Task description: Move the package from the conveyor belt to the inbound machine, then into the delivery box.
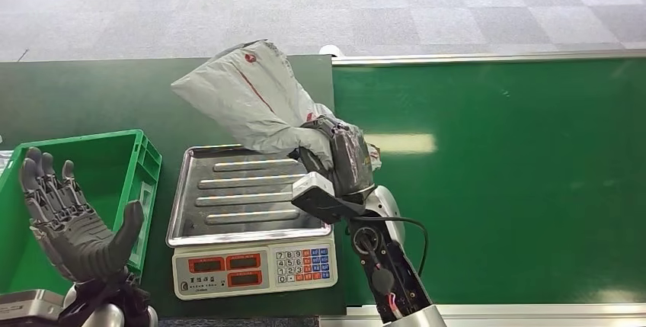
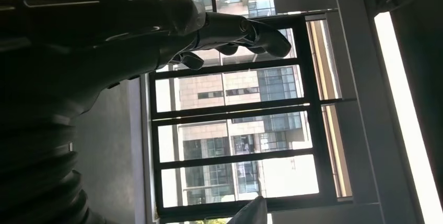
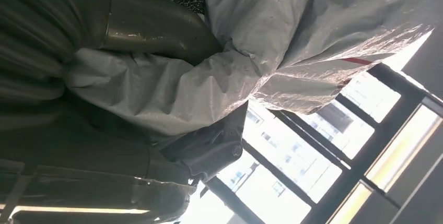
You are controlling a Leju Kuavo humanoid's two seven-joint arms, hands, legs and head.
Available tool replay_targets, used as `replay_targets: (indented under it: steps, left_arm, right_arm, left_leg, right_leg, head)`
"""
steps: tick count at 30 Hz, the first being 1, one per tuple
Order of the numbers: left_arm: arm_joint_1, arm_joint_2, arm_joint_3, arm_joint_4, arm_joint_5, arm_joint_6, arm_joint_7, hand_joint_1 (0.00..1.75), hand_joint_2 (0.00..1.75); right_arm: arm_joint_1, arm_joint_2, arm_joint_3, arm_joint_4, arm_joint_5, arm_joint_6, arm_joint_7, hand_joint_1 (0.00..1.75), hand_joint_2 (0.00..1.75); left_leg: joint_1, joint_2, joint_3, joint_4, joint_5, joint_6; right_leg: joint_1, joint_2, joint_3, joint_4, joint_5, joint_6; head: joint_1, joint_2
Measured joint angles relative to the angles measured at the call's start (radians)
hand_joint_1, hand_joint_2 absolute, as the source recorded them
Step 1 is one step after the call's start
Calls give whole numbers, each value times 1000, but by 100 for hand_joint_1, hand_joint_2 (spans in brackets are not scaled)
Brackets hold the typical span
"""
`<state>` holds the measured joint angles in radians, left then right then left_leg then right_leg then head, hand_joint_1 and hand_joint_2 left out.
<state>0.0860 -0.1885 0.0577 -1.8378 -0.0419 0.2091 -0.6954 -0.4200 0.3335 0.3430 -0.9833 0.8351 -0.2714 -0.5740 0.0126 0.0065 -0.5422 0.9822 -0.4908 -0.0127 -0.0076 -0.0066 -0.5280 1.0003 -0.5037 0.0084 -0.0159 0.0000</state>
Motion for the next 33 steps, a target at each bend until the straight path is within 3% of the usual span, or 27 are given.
replay_targets:
  steps: [3, 5, 6, 9, 10, 24, 28, 33]
  left_arm:
    - [7, -5, 20, -10, 0, -5, 0, 0, 175]
    - [11, -10, 33, -15, 0, -10, 0, 0, 175]
    - [15, -14, 40, -18, 1, -14, 0, 0, 175]
    - [23, -25, 60, -28, 1, -24, 0, 0, 175]
    - [25, -28, 67, -31, 1, -28, 0, 0, 175]
    - [39, -57, 122, -56, 0, -60, 0, 0, 175]
    - [38, -59, 126, -55, 0, -82, 0, 0, 175]
    - [31, -59, 115, -32, -22, -100, 0, 0, 175]
  right_arm:
    - [-21, 5, 17, 36, -6, 6, 1, 173, 175]
    - [-37, 5, 27, 65, -10, 7, 13, 163, 175]
    - [-45, 6, 32, 81, -13, 7, 23, 138, 175]
    - [-64, 6, 43, 127, -21, 4, 45, 21, 175]
    - [-69, 6, 46, 141, -23, 3, 49, 3, 175]
    - [-113, 6, 77, 255, -94, 19, 40, 0, 175]
    - [-114, 6, 76, 265, -144, 58, -11, 0, 175]
    - [-106, 6, 62, 253, -276, 184, -111, 0, 175]
  left_leg:
    - [0, 0, 0, 0, 0, 0]
    - [0, 0, 0, 0, 0, 0]
    - [0, 0, 0, 0, 0, 0]
    - [0, 0, 0, 0, 0, 0]
    - [0, 0, 0, 0, 0, 0]
    - [0, -1, 0, 0, 0, 0]
    - [0, -1, 0, 0, 0, 0]
    - [0, 0, 0, 0, 0, 0]
  right_leg:
    - [0, 0, 0, 0, 0, 0]
    - [0, 0, 0, 0, 0, 0]
    - [0, 0, 0, 0, 0, 0]
    - [0, 0, 0, 0, 0, 0]
    - [0, 0, 0, 0, 0, 0]
    - [0, 0, -1, 0, 0, 0]
    - [0, 0, -1, 0, 0, 0]
    - [0, 0, -1, 0, 0, 0]
  head:
    - [0, 0]
    - [0, 0]
    - [0, 0]
    - [0, 0]
    - [0, 0]
    - [0, 0]
    - [0, 0]
    - [0, 0]
